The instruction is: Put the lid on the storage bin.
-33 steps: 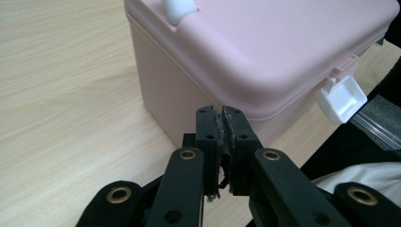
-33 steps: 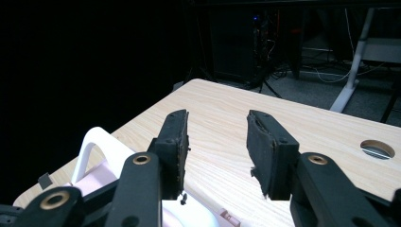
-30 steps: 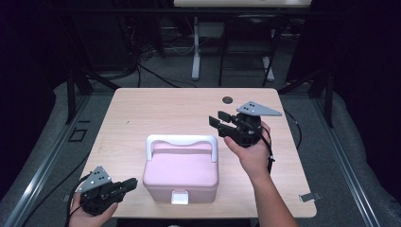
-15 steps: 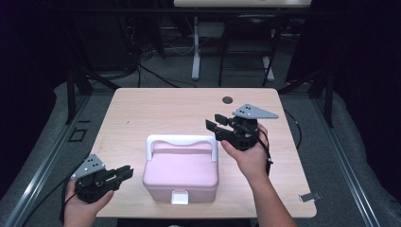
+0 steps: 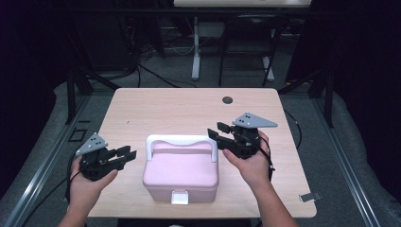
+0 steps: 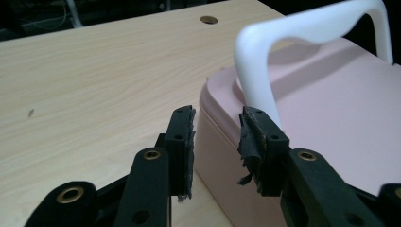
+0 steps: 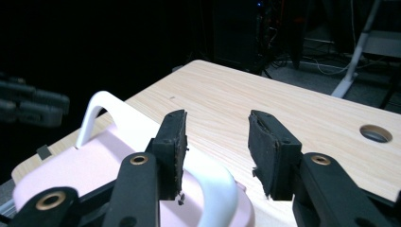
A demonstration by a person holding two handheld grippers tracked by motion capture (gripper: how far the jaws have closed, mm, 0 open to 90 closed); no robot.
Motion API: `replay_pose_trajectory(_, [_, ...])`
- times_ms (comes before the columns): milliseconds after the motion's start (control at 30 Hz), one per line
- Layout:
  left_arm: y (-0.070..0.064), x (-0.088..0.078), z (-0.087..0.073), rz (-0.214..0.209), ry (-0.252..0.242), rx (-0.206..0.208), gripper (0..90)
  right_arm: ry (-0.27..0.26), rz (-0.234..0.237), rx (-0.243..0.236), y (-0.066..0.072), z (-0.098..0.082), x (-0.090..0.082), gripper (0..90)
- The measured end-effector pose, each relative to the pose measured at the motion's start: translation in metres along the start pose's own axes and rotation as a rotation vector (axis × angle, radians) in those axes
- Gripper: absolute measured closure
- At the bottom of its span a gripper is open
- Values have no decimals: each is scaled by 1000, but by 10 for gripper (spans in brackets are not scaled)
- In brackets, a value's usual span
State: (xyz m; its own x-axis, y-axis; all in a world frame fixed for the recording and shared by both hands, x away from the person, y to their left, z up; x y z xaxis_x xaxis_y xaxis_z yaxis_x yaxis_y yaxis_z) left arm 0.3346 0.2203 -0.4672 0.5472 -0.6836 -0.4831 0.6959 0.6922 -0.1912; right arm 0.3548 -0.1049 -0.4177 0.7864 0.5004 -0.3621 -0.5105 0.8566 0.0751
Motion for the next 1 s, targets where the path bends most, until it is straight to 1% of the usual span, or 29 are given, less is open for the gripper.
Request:
replay_pose_trajectory(200, [19,14,9,9,-11,-26,608,-3,-29,2,-10,-12,-5,561])
replay_pose_trajectory(333, [30,23,8,10,6,-39,593,0,-57,18,-19,-22,-10,561])
replay_pose_trajectory(400, [36,25,6,20,5,-45,586,0,-72,27,-24,-28,-12,561])
replay_pose_trajectory(433, [38,26,4,27,13,-47,586,3,-81,33,-27,-32,-14,560])
replay_pose_trajectory(467, [40,27,3,32,5,-51,586,1,-89,40,-29,-35,-15,558])
replay_pose_trajectory(500, [42,28,1,31,12,-47,584,2,-97,44,-32,-38,-16,556])
replay_pose_trajectory(567, [45,29,-1,35,8,-50,581,8,-115,55,-36,-46,-18,556])
replay_pose_trajectory(600, [46,31,-2,29,3,-57,578,10,-123,56,-38,-49,-18,557])
replay_pose_trajectory(633, [48,31,-4,29,6,-55,577,14,-133,62,-40,-55,-18,556])
replay_pose_trajectory(733, [50,33,-9,32,-1,-58,575,22,-159,63,-44,-66,-18,556])
replay_pose_trajectory(767, [51,34,-11,37,-12,-59,575,20,-173,61,-46,-70,-18,556])
replay_pose_trajectory(833, [53,36,-15,33,-13,-61,575,24,-185,71,-48,-78,-17,554])
replay_pose_trajectory(933, [56,38,-21,26,0,-68,569,25,-209,69,-51,-90,-15,551])
replay_pose_trajectory(967, [57,39,-22,32,1,-68,569,21,-214,69,-52,-92,-15,549])
replay_pose_trajectory(1000, [59,41,-23,35,-8,-67,569,15,-222,71,-53,-95,-14,549])
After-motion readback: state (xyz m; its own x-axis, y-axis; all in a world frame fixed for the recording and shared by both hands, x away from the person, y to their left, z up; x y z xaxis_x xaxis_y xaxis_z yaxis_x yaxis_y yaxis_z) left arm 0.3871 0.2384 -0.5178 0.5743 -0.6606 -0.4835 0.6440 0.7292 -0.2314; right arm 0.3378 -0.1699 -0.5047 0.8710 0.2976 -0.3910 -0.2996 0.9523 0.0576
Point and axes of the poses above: each handheld gripper's, and its own axes: x roughly forward along the jaws, z roughly out of its top, y roughly to its left, the point moved 6 cm from there along x, roughly forward along the jaws, and after that the axes turned 9 degrees about -z, right-handed, at the moved point
